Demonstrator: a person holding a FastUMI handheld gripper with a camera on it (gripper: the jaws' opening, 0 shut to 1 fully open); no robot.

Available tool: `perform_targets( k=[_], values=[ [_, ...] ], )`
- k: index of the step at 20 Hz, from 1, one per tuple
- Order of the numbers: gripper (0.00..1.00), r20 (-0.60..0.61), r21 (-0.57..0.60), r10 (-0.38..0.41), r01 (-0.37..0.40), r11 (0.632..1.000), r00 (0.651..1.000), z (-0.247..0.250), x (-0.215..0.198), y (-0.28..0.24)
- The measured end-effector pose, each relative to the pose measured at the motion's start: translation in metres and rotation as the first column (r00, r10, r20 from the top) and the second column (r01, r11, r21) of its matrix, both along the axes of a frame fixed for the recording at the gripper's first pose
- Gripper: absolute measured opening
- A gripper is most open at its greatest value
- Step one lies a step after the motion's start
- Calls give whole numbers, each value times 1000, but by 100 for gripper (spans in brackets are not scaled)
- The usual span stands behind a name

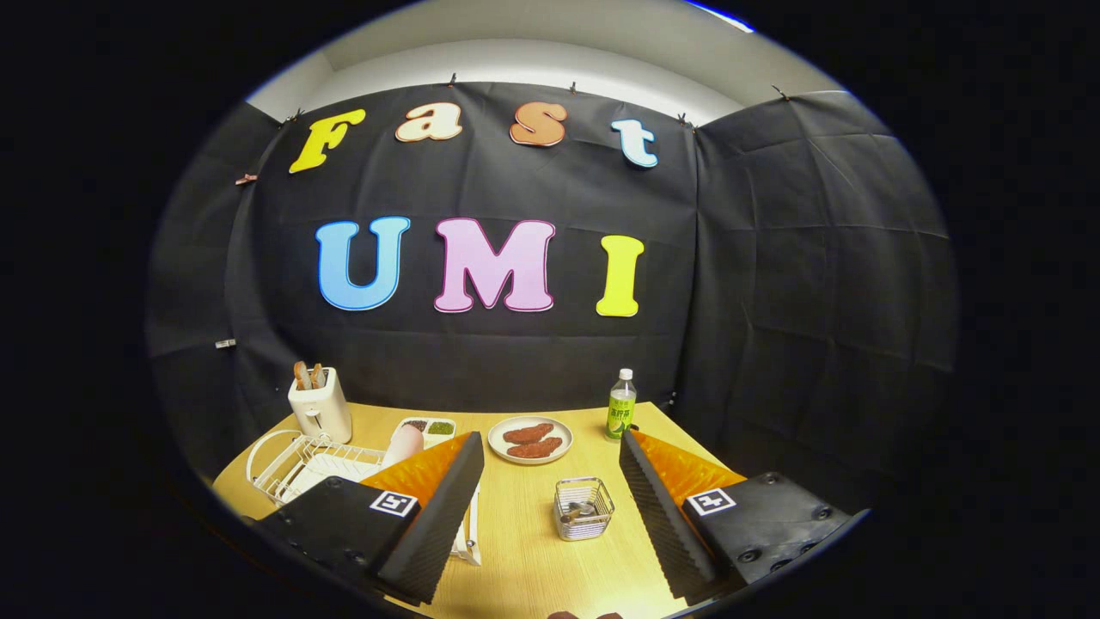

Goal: Take the plate from the dish rack, then take the spoon from the basket and place it into the plate.

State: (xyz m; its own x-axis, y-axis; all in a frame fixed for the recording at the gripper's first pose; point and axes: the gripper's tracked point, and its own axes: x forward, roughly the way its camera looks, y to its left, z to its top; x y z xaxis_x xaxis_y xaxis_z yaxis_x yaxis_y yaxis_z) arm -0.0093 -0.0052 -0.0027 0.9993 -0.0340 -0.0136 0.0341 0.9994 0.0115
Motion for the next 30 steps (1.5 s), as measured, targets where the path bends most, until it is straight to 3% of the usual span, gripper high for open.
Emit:
perform_targets(
  k=[8, 14, 22, 30],
  values=[
    [97, 91, -71, 78, -71, 995, 993, 41, -6, 29],
    [97, 50, -72, 189, -185, 980, 981, 54, 15, 79],
    [97, -146, -88, 229, -243, 966, 962, 11, 75, 143],
    [96, -443, -70, 182, -236, 969, 878, -86, 122, 177]
  ],
)
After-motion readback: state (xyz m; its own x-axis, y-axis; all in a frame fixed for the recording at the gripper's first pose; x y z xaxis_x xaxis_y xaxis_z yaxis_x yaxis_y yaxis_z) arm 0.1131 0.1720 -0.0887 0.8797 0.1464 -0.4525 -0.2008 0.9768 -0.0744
